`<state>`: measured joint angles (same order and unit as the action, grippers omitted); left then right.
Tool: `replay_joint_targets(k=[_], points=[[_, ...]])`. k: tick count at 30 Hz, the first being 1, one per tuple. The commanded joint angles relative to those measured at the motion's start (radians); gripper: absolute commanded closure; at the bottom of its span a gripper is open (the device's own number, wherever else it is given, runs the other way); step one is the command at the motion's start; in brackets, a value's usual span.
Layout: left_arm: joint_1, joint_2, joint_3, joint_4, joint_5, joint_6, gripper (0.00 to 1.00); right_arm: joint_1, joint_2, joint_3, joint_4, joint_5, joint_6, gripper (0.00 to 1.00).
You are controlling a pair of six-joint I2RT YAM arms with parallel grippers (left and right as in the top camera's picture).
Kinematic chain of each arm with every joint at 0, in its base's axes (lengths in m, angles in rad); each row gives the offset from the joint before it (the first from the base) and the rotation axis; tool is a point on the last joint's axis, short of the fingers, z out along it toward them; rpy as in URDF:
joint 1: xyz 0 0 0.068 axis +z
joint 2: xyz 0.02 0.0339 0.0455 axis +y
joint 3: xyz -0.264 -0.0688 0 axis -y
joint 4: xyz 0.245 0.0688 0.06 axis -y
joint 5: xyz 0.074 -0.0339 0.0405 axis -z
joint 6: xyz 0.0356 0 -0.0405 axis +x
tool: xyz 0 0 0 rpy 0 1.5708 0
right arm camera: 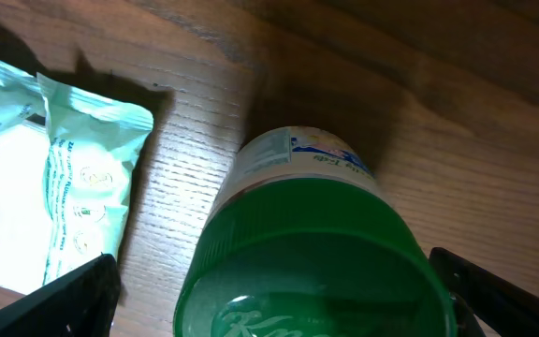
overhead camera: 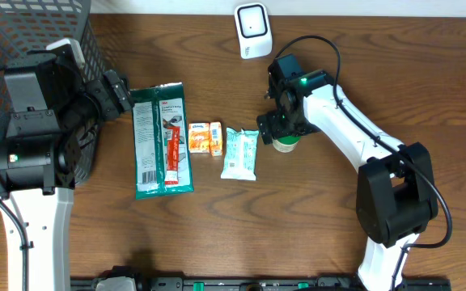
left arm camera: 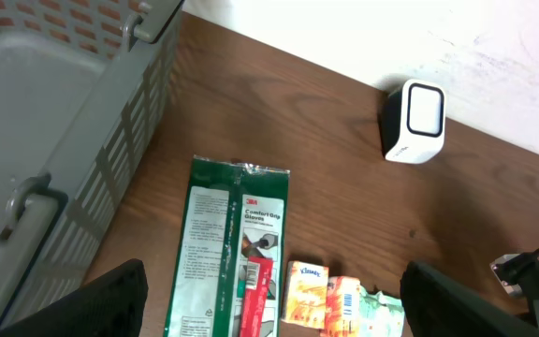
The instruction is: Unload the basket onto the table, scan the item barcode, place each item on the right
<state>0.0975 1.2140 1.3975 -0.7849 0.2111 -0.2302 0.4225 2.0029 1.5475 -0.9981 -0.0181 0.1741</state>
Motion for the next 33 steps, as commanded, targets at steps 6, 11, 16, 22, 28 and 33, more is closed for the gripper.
replay_joint_targets(k=[6,11,16,22,28,33], points=[[0.005,0.001,0.005,0.000,0.006,0.012,0.13,0.006,0.012,-0.006,-0.014,0.020,-0.012,0.01],[0.005,0.001,0.005,0.000,0.006,0.012,0.13,0.006,0.012,-0.018,-0.019,0.021,-0.013,0.01],[0.005,0.001,0.005,0.000,0.006,0.012,0.13,0.006,0.012,-0.040,-0.004,0.021,-0.015,0.01],[0.005,0.001,0.005,0.000,0.006,0.012,0.13,0.006,0.012,-0.040,-0.003,0.021,-0.015,0.04],[0.005,0.001,0.005,0.000,0.006,0.012,0.13,0.006,0.012,-0.040,-0.003,0.021,-0.015,0.12],[0.005,0.001,0.005,0.000,0.006,0.012,0.13,0.006,0.012,-0.045,0.011,0.021,-0.015,0.12]])
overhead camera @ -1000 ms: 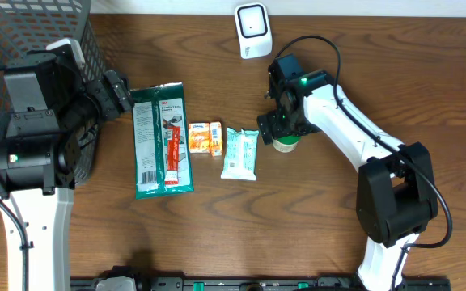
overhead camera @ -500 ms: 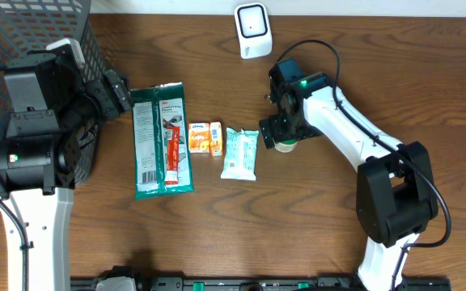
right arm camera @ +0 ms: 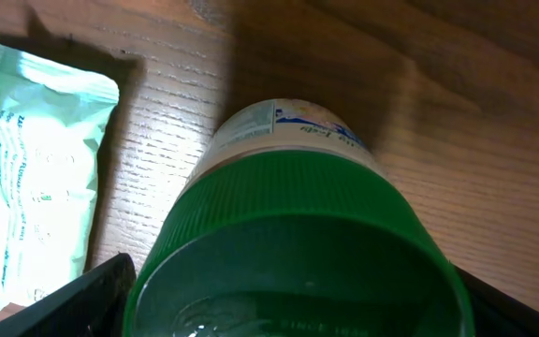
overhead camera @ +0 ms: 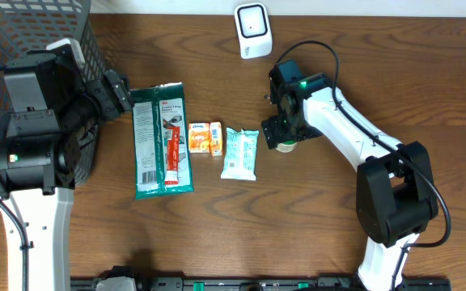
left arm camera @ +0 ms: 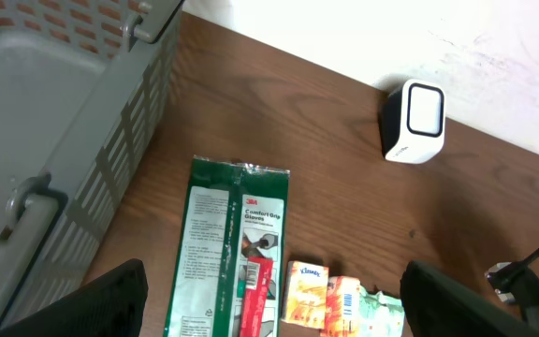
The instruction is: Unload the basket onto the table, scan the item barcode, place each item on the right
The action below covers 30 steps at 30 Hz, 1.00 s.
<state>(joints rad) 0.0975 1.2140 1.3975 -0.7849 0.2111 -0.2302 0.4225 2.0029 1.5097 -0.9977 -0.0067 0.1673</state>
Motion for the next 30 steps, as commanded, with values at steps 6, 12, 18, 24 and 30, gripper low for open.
replay_joint_targets(k=[6,12,18,24,30], points=[[0.005,0.001,0.005,0.000,0.006,0.012,0.13,0.006,0.012,-0.047,0.078,0.010,-0.008,0.12],[0.005,0.001,0.005,0.000,0.006,0.012,0.13,0.006,0.012,-0.052,0.082,0.035,-0.008,0.14],[0.005,0.001,0.005,0.000,0.006,0.012,0.13,0.006,0.012,-0.052,0.082,0.081,-0.012,0.15],[0.005,0.001,0.005,0.000,0.006,0.012,0.13,0.006,0.012,-0.052,0.082,0.078,-0.012,0.11],[0.005,0.001,0.005,0.000,0.006,0.012,0.13,0.009,0.012,-0.052,0.082,0.077,-0.012,0.13]])
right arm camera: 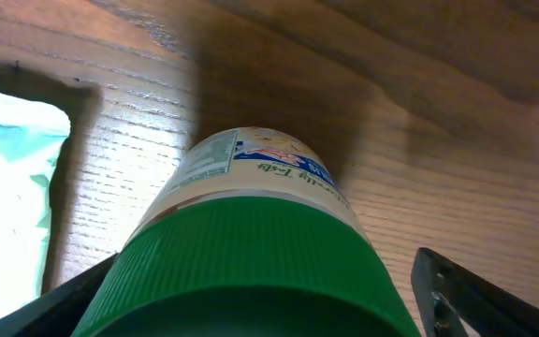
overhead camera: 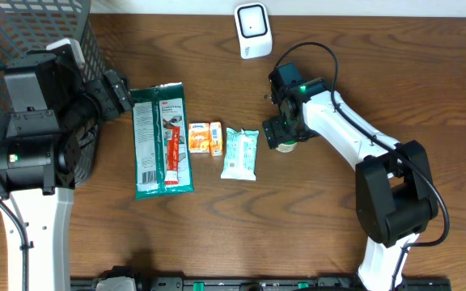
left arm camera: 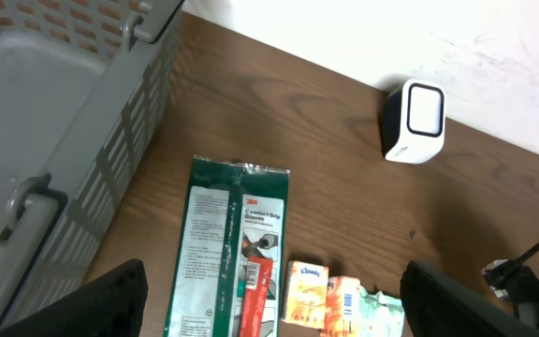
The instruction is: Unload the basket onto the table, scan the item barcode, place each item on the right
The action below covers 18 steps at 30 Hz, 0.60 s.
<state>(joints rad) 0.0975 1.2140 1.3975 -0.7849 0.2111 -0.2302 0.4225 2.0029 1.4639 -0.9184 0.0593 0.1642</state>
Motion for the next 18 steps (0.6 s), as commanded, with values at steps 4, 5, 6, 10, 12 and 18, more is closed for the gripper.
replay_joint_targets(k=[4,5,6,10,12,18], points=[[0.005,0.001,0.005,0.000,0.006,0.012,0.13,0.009,0.012,-0.006,0.004,0.011,-0.009,0.21],[0.005,0.001,0.005,0.000,0.006,0.012,0.13,0.009,0.012,-0.006,0.003,0.011,-0.009,0.23],[0.005,0.001,0.005,0.000,0.006,0.012,0.13,0.009,0.012,-0.006,0.003,0.011,-0.009,0.25],[0.005,0.001,0.005,0.000,0.006,0.012,0.13,0.009,0.012,-0.006,0.002,0.011,-0.009,0.26],[0.005,0.001,0.005,0.000,0.006,0.012,0.13,0.009,0.012,-0.006,0.002,0.011,-0.009,0.25],[0.005,0.001,0.005,0.000,0.006,0.012,0.13,0.009,0.012,-0.006,0.003,0.011,-0.009,0.23]])
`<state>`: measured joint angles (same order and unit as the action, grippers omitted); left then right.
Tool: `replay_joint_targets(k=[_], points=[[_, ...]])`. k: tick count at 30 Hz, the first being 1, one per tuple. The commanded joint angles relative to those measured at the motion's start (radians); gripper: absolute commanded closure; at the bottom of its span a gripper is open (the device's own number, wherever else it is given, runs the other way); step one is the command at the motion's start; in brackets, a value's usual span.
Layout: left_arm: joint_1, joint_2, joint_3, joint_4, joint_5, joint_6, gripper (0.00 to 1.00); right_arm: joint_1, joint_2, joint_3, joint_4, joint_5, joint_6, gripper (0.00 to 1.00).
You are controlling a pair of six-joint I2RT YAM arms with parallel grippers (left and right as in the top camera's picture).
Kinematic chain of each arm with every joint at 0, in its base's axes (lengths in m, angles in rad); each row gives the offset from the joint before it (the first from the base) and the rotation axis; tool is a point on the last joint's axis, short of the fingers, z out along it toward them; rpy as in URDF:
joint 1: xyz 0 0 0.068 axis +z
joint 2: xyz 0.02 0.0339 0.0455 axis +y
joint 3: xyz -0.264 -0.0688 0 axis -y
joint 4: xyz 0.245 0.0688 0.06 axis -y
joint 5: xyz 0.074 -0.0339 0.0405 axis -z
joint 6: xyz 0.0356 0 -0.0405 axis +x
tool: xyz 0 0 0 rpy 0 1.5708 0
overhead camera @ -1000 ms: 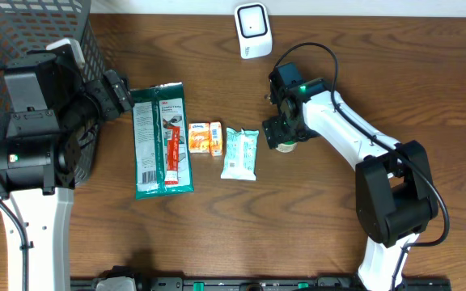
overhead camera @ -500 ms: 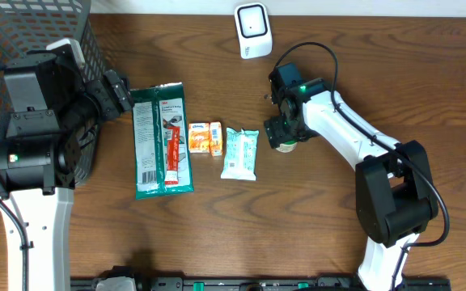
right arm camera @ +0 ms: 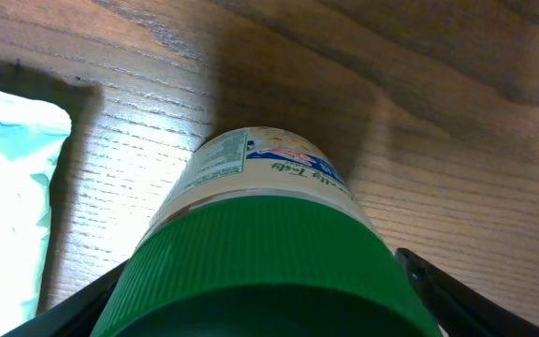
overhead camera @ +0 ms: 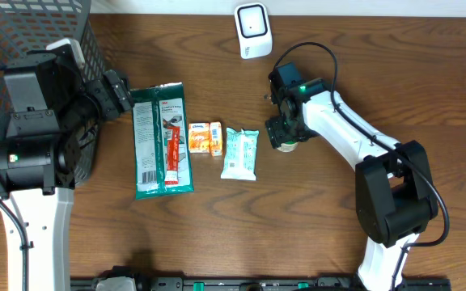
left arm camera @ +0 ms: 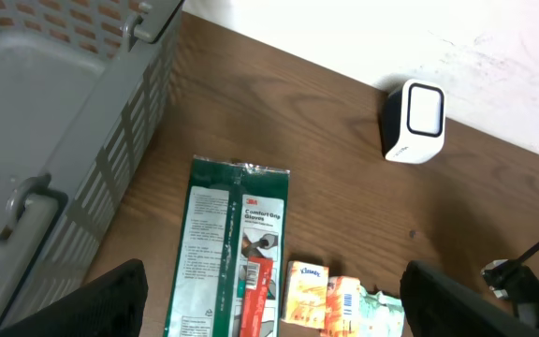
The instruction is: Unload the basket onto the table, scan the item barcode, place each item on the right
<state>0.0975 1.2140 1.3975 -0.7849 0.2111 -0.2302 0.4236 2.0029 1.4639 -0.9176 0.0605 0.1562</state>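
A jar with a ribbed green lid and a white label (right arm camera: pixel 260 243) stands upright on the wooden table. My right gripper (right arm camera: pixel 260 304) is down over it, one finger pressed to each side of the lid, shut on it. In the overhead view the jar (overhead camera: pixel 286 145) is mostly hidden under that gripper (overhead camera: pixel 284 133). The white barcode scanner (overhead camera: pixel 252 30) stands at the table's far edge, also in the left wrist view (left arm camera: pixel 414 122). My left gripper (left arm camera: pixel 269 314) hangs open by the basket, holding nothing.
A grey mesh basket (overhead camera: pixel 23 32) fills the far left corner. In a row left of the jar lie a green glove pack (overhead camera: pixel 162 139), an orange tissue pack (overhead camera: pixel 205 137) and a mint-green wipes pack (overhead camera: pixel 240 153). A black cable loops above the right arm.
My right fingers have drawn in against the sides of the green lid. The jar stands where it was. The left arm has not moved.
My right gripper hung open a little above the jar, fingers wide apart. It then sat lower with the lid filling more of the view, then lower still around the lid, and now it grips it. The left arm and the packs stayed put.
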Motion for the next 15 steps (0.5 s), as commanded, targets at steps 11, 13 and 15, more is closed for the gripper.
replay_joint_targets(k=[11,13,15], points=[[0.005,0.001,0.005,0.000,0.006,0.012,0.13,0.008,0.012,-0.008,0.004,0.010,-0.001,0.22],[0.005,0.001,0.005,0.000,0.006,0.012,0.13,0.008,0.012,-0.008,0.006,0.010,-0.001,0.22],[0.005,0.001,0.005,0.000,0.006,0.012,0.13,0.008,0.012,-0.008,0.007,0.010,-0.001,0.22]])
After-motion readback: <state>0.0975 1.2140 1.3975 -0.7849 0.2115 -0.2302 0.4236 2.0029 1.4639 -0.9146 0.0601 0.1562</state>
